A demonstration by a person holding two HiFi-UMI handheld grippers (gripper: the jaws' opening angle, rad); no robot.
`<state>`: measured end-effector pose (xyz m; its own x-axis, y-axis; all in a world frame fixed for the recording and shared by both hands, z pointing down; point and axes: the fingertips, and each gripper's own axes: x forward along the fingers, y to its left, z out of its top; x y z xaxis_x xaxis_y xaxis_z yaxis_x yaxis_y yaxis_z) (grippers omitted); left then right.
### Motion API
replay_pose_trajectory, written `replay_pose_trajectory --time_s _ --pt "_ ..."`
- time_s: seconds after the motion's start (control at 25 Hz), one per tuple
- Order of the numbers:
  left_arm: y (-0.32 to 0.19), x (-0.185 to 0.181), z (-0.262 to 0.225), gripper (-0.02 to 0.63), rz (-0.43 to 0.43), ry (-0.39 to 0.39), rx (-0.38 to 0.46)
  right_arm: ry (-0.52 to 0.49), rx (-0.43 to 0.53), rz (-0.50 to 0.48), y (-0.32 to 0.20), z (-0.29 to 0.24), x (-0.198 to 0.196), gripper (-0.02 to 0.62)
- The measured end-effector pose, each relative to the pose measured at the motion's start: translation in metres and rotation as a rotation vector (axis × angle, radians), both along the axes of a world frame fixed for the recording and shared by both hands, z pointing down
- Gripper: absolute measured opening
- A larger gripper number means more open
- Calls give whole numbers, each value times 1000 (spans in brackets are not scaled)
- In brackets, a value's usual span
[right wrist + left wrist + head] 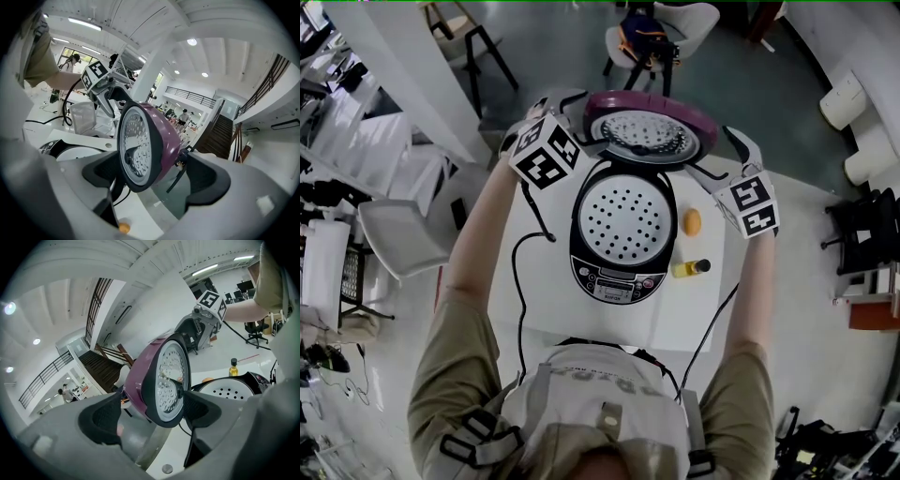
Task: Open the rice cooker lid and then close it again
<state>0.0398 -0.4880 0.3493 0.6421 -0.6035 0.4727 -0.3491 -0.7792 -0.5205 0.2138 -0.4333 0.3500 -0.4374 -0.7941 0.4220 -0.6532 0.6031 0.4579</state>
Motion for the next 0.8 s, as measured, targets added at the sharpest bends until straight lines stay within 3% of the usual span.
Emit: replay_pose_trajectory --time_s 0.8 --pt "-2 3 16 430 33 -80 -22 -28 -53 -71 -11 -3 -15 423"
